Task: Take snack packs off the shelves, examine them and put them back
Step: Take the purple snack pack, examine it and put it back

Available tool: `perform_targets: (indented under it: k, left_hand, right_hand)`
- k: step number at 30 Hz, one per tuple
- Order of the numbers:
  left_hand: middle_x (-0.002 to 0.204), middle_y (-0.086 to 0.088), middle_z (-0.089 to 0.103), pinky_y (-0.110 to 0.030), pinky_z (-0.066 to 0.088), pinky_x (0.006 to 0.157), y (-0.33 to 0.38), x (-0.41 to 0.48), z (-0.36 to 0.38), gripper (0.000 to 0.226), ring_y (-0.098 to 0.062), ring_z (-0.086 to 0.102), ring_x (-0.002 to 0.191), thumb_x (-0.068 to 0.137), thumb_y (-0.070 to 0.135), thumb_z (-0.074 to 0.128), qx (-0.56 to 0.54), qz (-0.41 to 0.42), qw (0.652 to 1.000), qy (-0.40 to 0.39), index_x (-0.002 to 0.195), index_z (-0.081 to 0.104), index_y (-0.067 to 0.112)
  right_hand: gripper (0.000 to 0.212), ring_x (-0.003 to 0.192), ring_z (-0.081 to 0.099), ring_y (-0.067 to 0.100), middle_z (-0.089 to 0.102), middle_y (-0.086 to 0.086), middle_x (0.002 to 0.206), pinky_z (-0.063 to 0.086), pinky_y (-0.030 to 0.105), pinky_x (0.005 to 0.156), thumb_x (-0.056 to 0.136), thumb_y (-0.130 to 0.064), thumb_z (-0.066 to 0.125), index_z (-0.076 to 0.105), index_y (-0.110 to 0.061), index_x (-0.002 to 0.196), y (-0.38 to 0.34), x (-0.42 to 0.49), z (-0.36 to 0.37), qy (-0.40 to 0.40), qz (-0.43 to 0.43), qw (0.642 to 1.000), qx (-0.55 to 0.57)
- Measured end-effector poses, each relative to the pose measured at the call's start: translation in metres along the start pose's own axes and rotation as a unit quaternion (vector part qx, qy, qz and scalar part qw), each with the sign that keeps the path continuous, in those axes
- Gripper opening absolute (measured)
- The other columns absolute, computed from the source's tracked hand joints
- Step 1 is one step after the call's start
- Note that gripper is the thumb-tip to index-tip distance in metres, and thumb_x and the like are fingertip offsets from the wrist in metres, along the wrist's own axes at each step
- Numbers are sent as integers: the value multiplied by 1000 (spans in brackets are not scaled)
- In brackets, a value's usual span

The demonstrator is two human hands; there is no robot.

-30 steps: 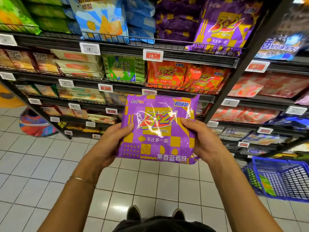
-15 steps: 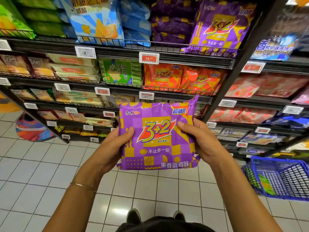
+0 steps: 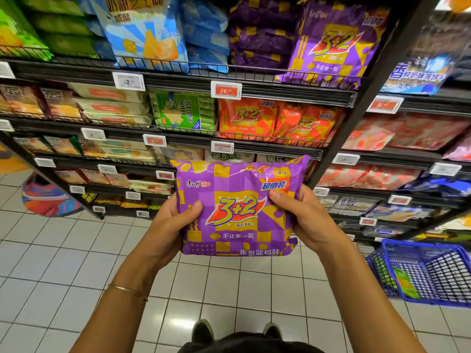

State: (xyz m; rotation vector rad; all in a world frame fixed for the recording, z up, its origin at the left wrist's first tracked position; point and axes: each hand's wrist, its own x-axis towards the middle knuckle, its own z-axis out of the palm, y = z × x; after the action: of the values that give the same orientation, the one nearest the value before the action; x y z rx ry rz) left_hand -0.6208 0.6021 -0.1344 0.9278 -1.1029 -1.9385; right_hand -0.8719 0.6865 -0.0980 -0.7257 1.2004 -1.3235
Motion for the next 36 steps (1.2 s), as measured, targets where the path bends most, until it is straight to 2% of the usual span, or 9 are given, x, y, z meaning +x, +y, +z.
perform_targets:
  k: [3, 7, 12, 17, 20, 27, 31, 34, 36]
  left_hand:
    - [121, -13, 77, -39, 65, 76, -3, 0, -1, 44, -29, 78, 101, 87, 29, 68, 13, 3, 1000, 2, 127, 64, 15]
    - [123, -13, 76, -42, 65, 80, -3, 1, -2, 73, -31, 76, 105, 69, 48, 92, 34, 5, 999, 8, 128, 63, 17]
    - [121, -13, 76, -38, 65, 76, -2, -1, -7, 58, -32, 76, 106, 70, 39, 86, 44, 17, 999, -5, 122, 68, 22]
    - [118, -5, 78, -35, 65, 74, 0, -7, -3, 98, -24, 78, 102, 51, 66, 96, 64, 17, 998, -16, 129, 58, 21]
    - [121, -11, 77, -37, 65, 82, -4, -7, 4, 111, -27, 77, 104, 43, 74, 95, 73, 16, 997, 22, 130, 58, 16]
    - [116, -5, 79, -36, 65, 76, -6, -12, 13, 92, -26, 78, 101, 56, 70, 90, 36, 46, 996, 64, 128, 60, 22]
    - [111, -5, 80, -37, 66, 76, -5, -13, 11, 70, -26, 78, 96, 67, 53, 85, 25, 53, 995, 79, 123, 62, 19]
    - [113, -9, 79, -39, 65, 79, -6, -14, 9, 49, -29, 77, 99, 83, 35, 70, 9, 50, 995, 82, 126, 63, 14]
    - [117, -13, 77, -43, 64, 83, -7, -14, 8, 53, -34, 76, 103, 84, 33, 67, 9, 43, 995, 85, 131, 61, 9]
  right_hand:
    - [43, 97, 78, 29, 79, 11, 111, 63, 35, 75, 59, -45, 94, 80, -34, 98, 0, -1, -1, -3, -4, 1000, 3]
    - [24, 97, 77, 29, 79, 10, 111, 63, 35, 75, 77, -26, 82, 80, -32, 100, 2, -3, -1, -3, -10, 1000, 16]
    - [48, 102, 76, 28, 78, 8, 114, 63, 35, 75, 79, -27, 80, 64, -19, 124, 5, -4, 1, 2, -28, 999, 29]
    - [31, 98, 77, 30, 78, 12, 110, 62, 37, 77, 79, -28, 80, 75, -21, 108, 9, -5, -2, 11, -30, 999, 16]
    - [44, 100, 76, 33, 78, 14, 113, 63, 44, 83, 71, -36, 85, 75, -20, 111, 10, -4, -1, 11, -37, 999, -7]
    - [41, 99, 77, 34, 79, 13, 110, 63, 46, 85, 68, -43, 86, 78, -25, 104, 13, -2, -1, 22, -34, 999, -25]
    - [54, 103, 75, 37, 77, 16, 114, 61, 50, 89, 69, -39, 86, 73, -16, 115, 16, -2, -1, 16, -30, 999, -19]
    - [58, 104, 75, 38, 77, 17, 114, 61, 51, 90, 70, -39, 85, 71, -12, 119, 21, -2, -1, 14, -20, 1000, -20]
    - [64, 103, 75, 39, 77, 17, 114, 61, 50, 90, 70, -40, 85, 68, -9, 122, 23, -1, 1, 17, -6, 1000, -15]
